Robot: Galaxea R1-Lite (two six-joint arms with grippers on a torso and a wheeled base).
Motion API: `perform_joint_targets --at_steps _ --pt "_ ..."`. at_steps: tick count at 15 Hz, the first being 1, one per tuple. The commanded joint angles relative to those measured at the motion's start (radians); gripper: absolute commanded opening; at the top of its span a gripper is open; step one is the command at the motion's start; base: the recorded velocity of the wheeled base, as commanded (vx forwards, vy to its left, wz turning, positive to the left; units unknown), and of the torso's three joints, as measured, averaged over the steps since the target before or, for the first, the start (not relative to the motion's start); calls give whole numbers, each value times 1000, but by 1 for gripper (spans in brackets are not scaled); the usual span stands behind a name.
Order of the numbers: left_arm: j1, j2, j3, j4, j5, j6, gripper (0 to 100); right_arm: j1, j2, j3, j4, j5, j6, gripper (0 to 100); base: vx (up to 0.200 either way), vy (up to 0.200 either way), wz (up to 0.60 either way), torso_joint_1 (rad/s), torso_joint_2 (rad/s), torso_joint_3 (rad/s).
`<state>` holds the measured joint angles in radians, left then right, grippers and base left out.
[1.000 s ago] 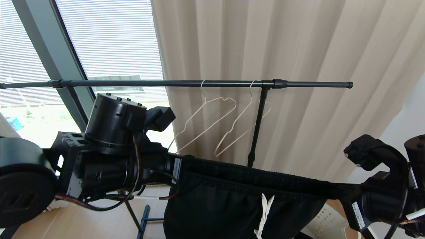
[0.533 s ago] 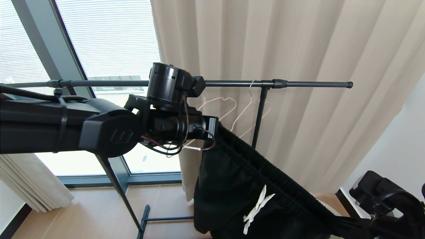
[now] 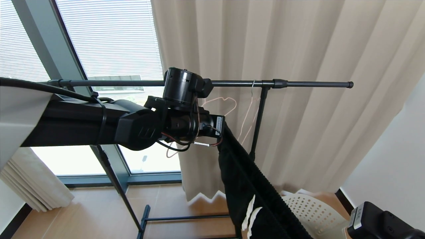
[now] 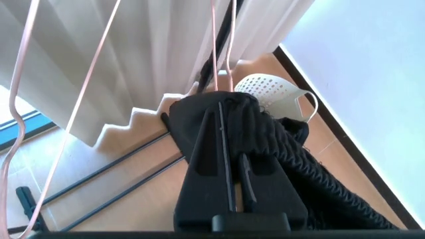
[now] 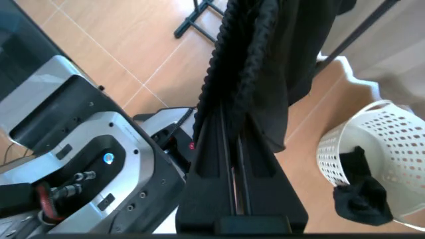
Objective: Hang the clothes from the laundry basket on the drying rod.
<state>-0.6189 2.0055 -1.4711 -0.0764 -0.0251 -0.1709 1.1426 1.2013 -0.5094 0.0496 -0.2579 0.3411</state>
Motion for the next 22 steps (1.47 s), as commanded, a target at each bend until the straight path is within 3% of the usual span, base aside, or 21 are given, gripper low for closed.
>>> perform_joint_targets --at_steps 1,4,8,10,14,17,22 --pt "-2 -36 29 0 1 5 0 19 24 -9 0 -1 4 0 0 0 0 0 0 0" --pt "-2 -90 80 35 2 5 0 -84 24 -1 4 -11 -25 0 0 0 0 0 0 0" --pt "-2 -162 164 40 5 14 0 -253 24 -23 1 -11 -166 0 0 0 0 0 0 0" --pt "-2 -241 253 58 7 74 0 -346 70 -118 3 -12 -186 0 0 0 0 0 0 0" --pt "-28 -367 408 60 8 102 0 -457 225 -317 3 -26 -186 0 0 0 0 0 0 0" --pt "-62 -422 517 56 11 109 0 -494 328 -433 1 -34 -185 0 0 0 0 0 0 0" --pt "-148 -511 707 52 11 119 0 -524 563 -722 7 -37 -182 0 0 0 0 0 0 0"
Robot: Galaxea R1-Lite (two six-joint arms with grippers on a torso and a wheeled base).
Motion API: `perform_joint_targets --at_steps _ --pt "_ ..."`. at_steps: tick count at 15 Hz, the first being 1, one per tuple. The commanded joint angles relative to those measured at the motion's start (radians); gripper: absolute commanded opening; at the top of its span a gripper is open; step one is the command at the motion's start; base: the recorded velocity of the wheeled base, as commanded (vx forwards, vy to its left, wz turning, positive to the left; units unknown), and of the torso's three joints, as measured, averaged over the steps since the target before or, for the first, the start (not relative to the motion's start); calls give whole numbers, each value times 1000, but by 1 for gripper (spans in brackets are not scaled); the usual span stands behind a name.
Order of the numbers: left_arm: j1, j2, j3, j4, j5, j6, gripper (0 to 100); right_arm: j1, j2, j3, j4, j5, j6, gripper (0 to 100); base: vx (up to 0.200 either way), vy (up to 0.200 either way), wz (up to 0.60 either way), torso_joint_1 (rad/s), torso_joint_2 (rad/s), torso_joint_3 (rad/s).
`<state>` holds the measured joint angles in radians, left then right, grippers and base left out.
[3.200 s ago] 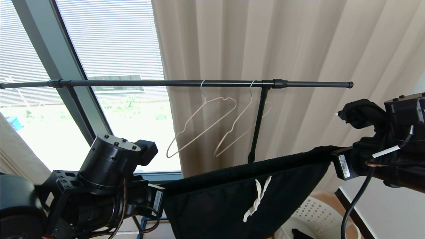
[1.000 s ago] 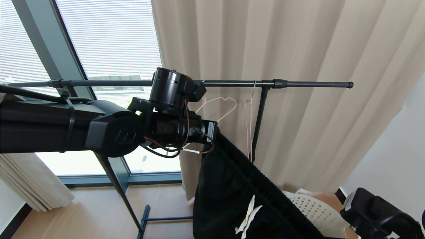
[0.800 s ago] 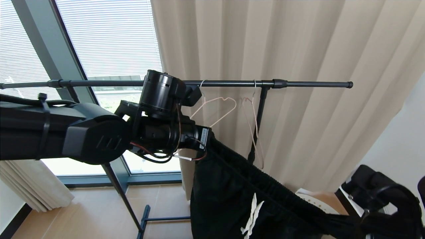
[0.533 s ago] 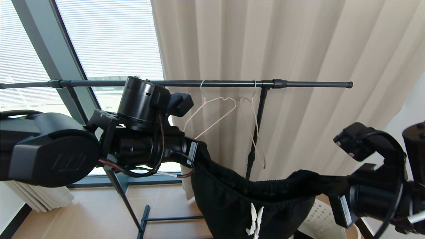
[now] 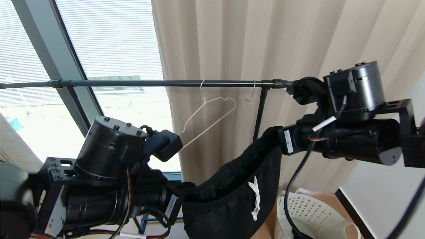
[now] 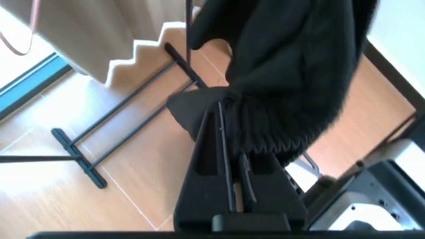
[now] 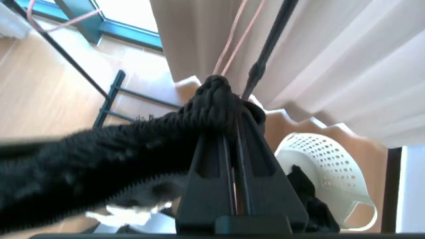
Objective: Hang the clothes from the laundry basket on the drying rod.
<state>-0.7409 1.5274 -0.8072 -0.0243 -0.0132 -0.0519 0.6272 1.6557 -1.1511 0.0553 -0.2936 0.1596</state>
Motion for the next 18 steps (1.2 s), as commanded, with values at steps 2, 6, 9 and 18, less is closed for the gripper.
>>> perform_joint_targets --at_steps 2,6,9,18 --pt "-66 -32 79 -5 -2 0 0 -9 157 -145 1 -1 0 0 0 0 0 0 0 0" --pt "-181 3 83 -6 -7 -26 0 5 254 -266 -5 -2 8 0 0 0 0 0 0 0" --pt "-224 62 77 -83 -10 -78 0 22 297 -306 -6 -1 32 0 0 0 0 0 0 0" --pt "-192 123 36 -154 9 -180 0 26 249 -266 5 -24 113 0 0 0 0 0 0 0"
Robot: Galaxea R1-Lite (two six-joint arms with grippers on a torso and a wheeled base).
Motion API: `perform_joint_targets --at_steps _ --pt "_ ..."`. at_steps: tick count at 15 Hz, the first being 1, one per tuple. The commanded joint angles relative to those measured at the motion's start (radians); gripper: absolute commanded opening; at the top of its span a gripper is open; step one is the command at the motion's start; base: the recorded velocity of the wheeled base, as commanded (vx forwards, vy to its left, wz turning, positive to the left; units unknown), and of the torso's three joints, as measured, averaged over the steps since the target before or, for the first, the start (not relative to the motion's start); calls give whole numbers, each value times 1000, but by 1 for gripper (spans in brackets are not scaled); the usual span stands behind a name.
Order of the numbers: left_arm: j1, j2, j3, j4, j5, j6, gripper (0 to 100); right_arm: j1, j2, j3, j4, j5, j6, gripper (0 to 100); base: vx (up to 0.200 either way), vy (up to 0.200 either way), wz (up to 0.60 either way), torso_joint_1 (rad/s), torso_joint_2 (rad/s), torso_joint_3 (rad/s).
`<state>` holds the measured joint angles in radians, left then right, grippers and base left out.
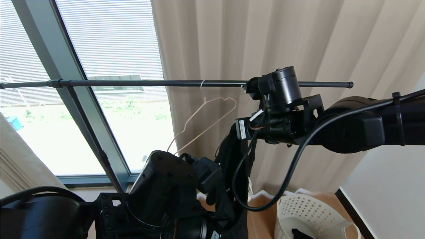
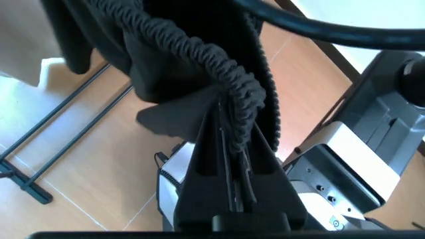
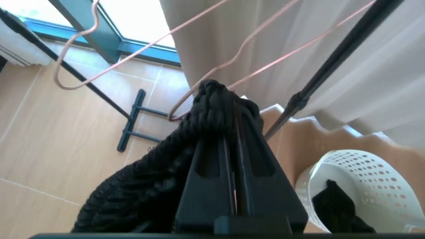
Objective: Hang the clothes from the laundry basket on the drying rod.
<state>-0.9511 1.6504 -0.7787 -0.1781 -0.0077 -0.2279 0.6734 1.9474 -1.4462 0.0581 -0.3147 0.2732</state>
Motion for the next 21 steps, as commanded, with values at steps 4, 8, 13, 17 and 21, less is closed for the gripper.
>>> perform_joint_targets --at_steps 4,8,13,17,21 --pt "155 8 -13 -4 6 4 0 -78 -194 211 -4 -18 -9 0 0 0 0 0 0 0" --pt "241 78 -88 -9 8 21 0 -84 -332 363 -7 -121 -55 0 0 0 0 0 0 0" --pt "268 131 -168 -9 8 79 0 -83 -337 360 -21 -126 -78 0 0 0 0 0 0 0" --pt "268 147 -177 -9 6 99 100 -87 -297 351 -73 -124 -81 0 0 0 0 0 0 0" --pt "285 109 -148 -9 -3 102 100 -147 -237 329 -130 -124 -86 0 0 0 0 0 0 0"
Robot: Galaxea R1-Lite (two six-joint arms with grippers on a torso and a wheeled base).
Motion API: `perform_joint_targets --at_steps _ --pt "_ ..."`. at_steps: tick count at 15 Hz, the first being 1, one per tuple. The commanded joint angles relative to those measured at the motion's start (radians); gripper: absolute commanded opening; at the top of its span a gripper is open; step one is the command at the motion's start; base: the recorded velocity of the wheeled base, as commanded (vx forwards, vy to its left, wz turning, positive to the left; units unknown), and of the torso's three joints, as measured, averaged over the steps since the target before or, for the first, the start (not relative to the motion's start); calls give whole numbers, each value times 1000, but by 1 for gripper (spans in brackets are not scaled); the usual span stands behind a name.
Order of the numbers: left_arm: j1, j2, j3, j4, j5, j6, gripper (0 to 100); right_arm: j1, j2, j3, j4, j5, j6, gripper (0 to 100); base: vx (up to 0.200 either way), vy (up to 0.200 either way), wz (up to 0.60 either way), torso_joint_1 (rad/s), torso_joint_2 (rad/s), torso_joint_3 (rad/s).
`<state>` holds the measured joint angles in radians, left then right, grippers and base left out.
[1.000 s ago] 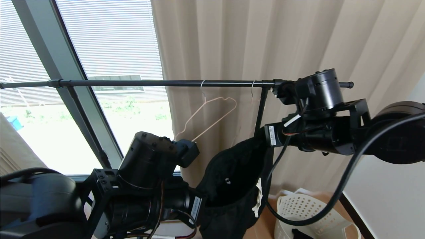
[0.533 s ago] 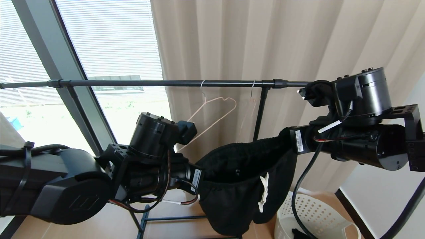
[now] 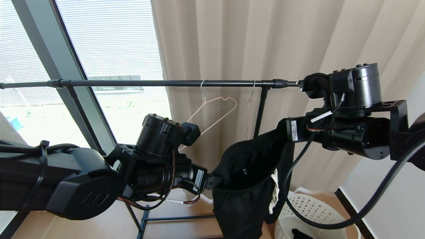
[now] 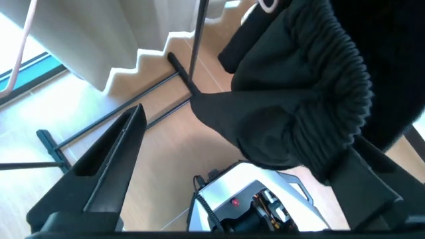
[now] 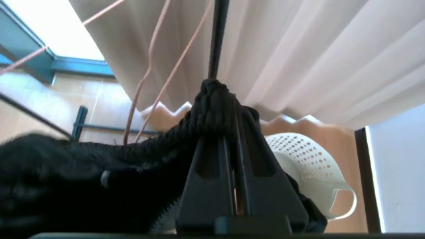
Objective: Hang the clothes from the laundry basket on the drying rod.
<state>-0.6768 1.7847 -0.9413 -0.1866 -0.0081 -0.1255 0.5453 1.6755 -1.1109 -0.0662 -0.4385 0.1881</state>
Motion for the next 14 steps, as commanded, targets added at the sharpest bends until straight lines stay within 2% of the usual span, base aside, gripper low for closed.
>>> perform_joint_targets --at_steps 1,3,6,8,10,13,14 --pt "25 -44 29 -1 -24 9 100 -41 49 -23 -21 0 -12 0 0 0 0 0 0 0" --pt "69 -91 56 -1 -113 47 100 -88 84 -55 -26 0 -12 0 0 0 0 0 0 0" --pt "143 -156 62 -1 -276 55 100 -110 107 -69 -26 0 -10 0 0 0 0 0 0 0" --pt "218 -131 16 -1 -279 92 100 -108 93 -55 -26 0 -9 0 0 0 0 0 0 0" --pt "278 -74 -50 -1 -236 158 100 -108 79 -55 -26 0 -10 0 0 0 0 0 0 0" --pt "304 41 -168 -2 -161 181 100 -99 58 -30 -24 -2 -13 0 0 0 0 0 0 0" --pt "304 41 -168 -2 -161 181 100 -99 58 -30 -24 -2 -13 0 0 0 0 0 0 0"
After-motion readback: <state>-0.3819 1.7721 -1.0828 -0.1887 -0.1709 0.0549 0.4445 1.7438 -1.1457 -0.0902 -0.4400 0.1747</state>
